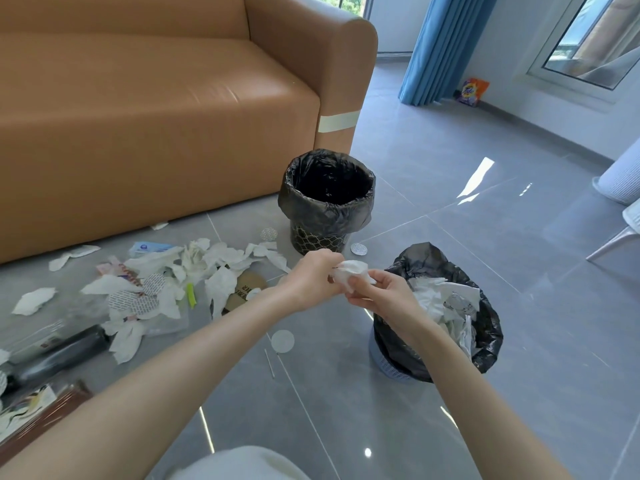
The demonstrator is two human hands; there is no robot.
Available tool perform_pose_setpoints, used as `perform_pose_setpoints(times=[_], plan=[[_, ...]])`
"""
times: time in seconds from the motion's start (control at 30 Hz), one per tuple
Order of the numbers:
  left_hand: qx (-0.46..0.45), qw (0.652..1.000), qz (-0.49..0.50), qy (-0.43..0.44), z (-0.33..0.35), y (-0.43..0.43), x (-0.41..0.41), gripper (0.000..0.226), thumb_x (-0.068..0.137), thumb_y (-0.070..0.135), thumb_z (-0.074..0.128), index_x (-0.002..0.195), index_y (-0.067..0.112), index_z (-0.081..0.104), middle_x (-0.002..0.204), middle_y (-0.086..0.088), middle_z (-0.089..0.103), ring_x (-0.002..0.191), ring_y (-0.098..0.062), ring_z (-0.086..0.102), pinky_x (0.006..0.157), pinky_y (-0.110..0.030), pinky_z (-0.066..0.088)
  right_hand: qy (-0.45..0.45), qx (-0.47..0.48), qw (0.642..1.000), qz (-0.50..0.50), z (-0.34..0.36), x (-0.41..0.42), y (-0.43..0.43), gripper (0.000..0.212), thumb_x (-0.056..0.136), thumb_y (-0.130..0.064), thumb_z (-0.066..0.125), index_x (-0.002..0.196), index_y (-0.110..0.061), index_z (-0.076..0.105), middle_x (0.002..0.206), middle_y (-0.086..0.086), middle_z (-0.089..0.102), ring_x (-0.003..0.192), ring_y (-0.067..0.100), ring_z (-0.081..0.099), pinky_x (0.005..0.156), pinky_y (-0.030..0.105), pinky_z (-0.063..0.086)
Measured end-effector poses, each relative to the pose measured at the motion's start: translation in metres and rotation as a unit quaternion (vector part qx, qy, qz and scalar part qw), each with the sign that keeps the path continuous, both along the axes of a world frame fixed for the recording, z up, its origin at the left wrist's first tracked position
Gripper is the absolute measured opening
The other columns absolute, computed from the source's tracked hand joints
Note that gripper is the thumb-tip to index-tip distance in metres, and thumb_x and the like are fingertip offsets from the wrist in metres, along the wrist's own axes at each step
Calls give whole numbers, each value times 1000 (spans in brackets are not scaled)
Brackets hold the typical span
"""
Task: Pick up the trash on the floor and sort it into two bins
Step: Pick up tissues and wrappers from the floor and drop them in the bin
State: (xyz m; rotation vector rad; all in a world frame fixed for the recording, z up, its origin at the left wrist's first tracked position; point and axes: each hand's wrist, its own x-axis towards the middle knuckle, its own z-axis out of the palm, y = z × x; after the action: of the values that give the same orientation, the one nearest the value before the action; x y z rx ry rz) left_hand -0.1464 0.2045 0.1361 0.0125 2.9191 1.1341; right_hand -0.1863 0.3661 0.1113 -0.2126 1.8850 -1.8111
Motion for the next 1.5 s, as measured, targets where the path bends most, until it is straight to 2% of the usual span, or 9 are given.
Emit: perform_pose_setpoints(times=[0.13, 0.27, 0.43, 0.63, 0.83, 1.07, 1.23, 1.37, 1.5], plan=[[42, 999, 11, -5, -5, -1, -1, 34, 82, 11, 66, 113, 17, 55, 100, 5, 56, 81, -17, 60, 70, -25, 46, -1, 47, 995, -87, -3, -14, 19, 17, 86, -11, 68, 98, 1, 67, 86, 13, 70, 71, 16, 67, 68, 23, 59], [48, 999, 16, -11, -9, -9, -3, 30, 86, 11, 62, 114, 18, 55, 105, 4, 56, 80, -15, 58, 68, -22, 42, 148, 330, 919, -156, -16, -35, 65, 8, 87, -20, 62, 84, -16, 68, 82, 7, 69, 83, 27, 68, 78, 41, 54], [43, 999, 26, -16, -15, -17, -5, 26, 88, 10, 59, 113, 17, 56, 106, 2, 57, 81, -13, 56, 69, -22, 42, 208, 543, 811, -69, -47, -42, 89, 51, 88, -21, 58, 137, -19, 46, 141, 8, 46, 130, 34, 36, 105, 40, 30], [41, 998, 42, -28, -22, -31, -3, 23, 90, 12, 57, 112, 16, 57, 108, -1, 58, 86, -16, 60, 72, -26, 48, 245, 521, 817, -12, -62, -15, 60, 38, 85, -42, 61, 117, -21, 65, 117, -3, 63, 115, 22, 56, 89, 36, 47], [29, 997, 56, -42, -25, -46, 1, 22, 91, 15, 56, 114, 16, 57, 110, -3, 58, 92, -18, 61, 79, -29, 49, 177, 518, 837, 15, -84, -8, 47, 10, 83, -15, 56, 82, -11, 65, 80, 8, 66, 82, 31, 60, 72, 38, 51], [40, 992, 93, -78, -31, -75, 5, 26, 92, 14, 53, 118, 15, 55, 108, 0, 58, 94, -17, 58, 82, -30, 48, 199, 458, 865, 46, -83, -24, 15, 9, 86, -15, 61, 89, -16, 69, 83, 3, 69, 86, 26, 62, 73, 31, 48], [11, 986, 137, -98, -51, -110, 8, 28, 90, 13, 52, 118, 15, 55, 111, -2, 59, 94, -14, 53, 81, -26, 43, 322, 517, 793, -1, -74, -26, -31, 48, 85, -38, 64, 131, -26, 53, 122, -2, 55, 116, 25, 43, 79, 37, 46], [-10, 978, 169, -123, -71, -136, 15, 29, 91, 13, 50, 120, 14, 55, 114, -2, 59, 98, -17, 56, 82, -29, 46, 392, 446, 804, 13, -79, -31, -73, 36, 89, -35, 60, 123, -23, 59, 116, -3, 59, 112, 21, 48, 80, 36, 47], [-15, 969, 197, -150, -101, -164, 26, 29, 92, 15, 50, 121, 15, 53, 116, -2, 58, 101, -17, 56, 85, -30, 48, 336, 435, 830, 97, -111, -36, -118, 33, 89, -31, 57, 121, -25, 58, 117, -4, 59, 110, 18, 55, 82, 34, 49]])
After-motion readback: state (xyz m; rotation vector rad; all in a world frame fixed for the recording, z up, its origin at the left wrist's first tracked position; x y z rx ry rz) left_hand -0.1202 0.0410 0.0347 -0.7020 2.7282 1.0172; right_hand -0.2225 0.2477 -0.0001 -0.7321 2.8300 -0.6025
